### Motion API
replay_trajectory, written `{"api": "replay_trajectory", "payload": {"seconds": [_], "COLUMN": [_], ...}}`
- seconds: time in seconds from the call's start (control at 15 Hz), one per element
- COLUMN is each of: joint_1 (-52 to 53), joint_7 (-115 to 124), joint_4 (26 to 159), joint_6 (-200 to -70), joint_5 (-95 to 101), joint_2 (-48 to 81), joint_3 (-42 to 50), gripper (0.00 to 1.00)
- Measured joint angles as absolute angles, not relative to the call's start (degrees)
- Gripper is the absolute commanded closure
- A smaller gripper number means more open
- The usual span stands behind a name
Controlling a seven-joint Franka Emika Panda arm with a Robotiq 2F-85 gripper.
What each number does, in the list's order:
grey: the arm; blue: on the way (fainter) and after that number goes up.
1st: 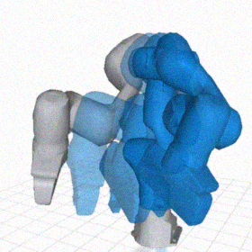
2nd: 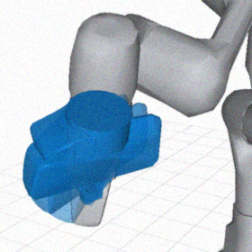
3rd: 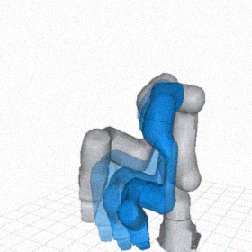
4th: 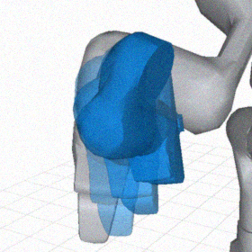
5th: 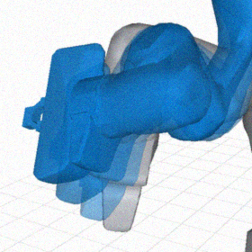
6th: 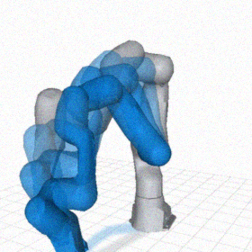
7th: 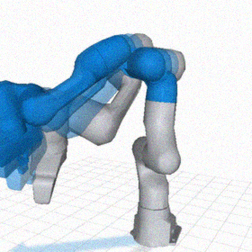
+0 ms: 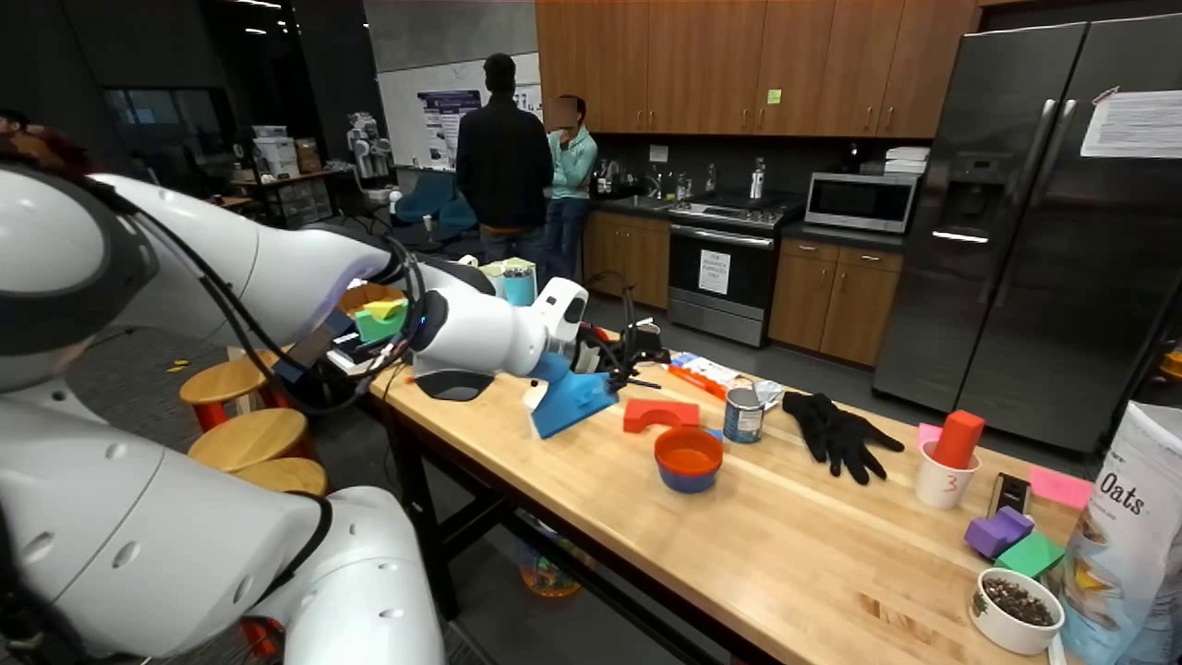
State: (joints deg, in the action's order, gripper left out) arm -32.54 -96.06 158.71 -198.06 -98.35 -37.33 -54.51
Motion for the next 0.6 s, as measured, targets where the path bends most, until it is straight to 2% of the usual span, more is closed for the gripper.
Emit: {"api": "replay_trajectory", "payload": {"seconds": [0.33,0.6], "joint_1": [-30.6,-33.0], "joint_7": [-97.1,-98.0], "joint_4": [158.8,158.8], "joint_6": [-197.6,-192.8], "joint_5": [-123.6,-143.6], "joint_2": [-41.6,-44.4], "joint_3": [-68.4,-77.8], "gripper": [0.00,0.00]}}
